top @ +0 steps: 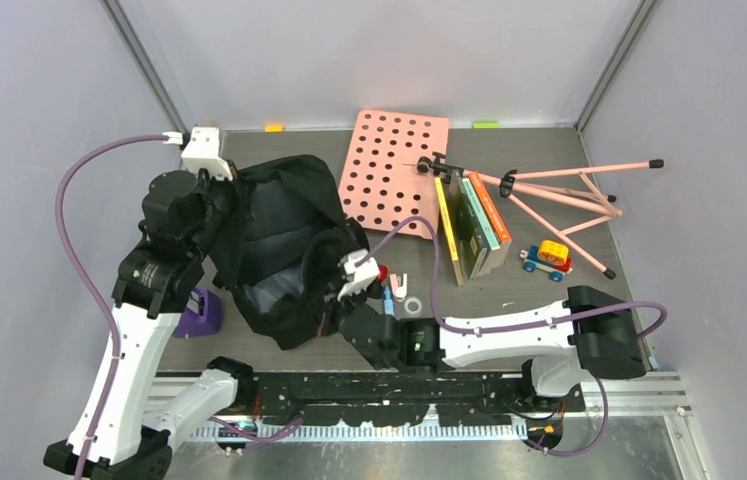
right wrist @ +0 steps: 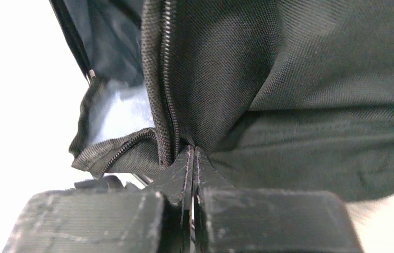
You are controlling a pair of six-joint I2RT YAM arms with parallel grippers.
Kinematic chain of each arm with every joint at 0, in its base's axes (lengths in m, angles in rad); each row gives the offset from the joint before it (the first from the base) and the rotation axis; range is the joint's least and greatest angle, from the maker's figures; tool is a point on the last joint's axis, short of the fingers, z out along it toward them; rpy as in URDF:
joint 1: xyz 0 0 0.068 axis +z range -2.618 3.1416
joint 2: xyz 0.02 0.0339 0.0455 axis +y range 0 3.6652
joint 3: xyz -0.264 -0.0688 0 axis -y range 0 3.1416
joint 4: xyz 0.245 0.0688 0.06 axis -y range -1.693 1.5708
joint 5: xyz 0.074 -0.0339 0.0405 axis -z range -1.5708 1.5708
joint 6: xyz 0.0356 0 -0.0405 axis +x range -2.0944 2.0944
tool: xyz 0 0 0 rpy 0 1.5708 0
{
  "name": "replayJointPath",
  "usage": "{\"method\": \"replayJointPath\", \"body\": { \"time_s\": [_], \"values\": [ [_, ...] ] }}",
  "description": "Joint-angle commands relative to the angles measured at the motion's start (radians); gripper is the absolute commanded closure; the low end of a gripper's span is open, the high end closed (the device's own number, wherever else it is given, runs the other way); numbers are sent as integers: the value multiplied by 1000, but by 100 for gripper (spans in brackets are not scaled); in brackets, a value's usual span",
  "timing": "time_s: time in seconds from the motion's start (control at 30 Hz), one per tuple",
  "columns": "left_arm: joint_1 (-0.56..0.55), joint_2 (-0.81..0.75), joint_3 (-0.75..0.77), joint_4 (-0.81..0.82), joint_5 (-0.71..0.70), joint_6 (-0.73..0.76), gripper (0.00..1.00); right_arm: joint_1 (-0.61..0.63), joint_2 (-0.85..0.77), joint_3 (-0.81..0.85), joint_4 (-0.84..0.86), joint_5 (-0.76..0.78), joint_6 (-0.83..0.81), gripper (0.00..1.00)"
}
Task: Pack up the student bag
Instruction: Unzip the student bag at the center of the board.
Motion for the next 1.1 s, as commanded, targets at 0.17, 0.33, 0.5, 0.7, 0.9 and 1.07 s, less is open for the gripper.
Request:
{"method": "replayJointPath", "body": {
  "time_s": [0.17, 0.33, 0.5, 0.7, 0.9, 1.07],
  "values": [
    [-2, -22, -45, 87, -1, 60, 100, 57, -131, -89, -167, 17, -23, 80],
    [-1, -45, -71, 95, 45, 78, 100, 57, -214, -80, -267, 26, -35, 40],
    [-1, -70, -88, 95, 66, 85, 100, 57, -311, -64, -340, 66, -48, 27],
    [-1, -89, -103, 97, 63, 86, 100, 29, -330, 54, -457, 121, -52, 8],
    [-1, -91, -109, 95, 77, 79, 100, -135, -263, 212, -571, -61, 96, 15],
    [-1, -97, -110, 90, 75, 80, 100, -167, -210, 267, -490, -79, 109, 16]
  ]
}}
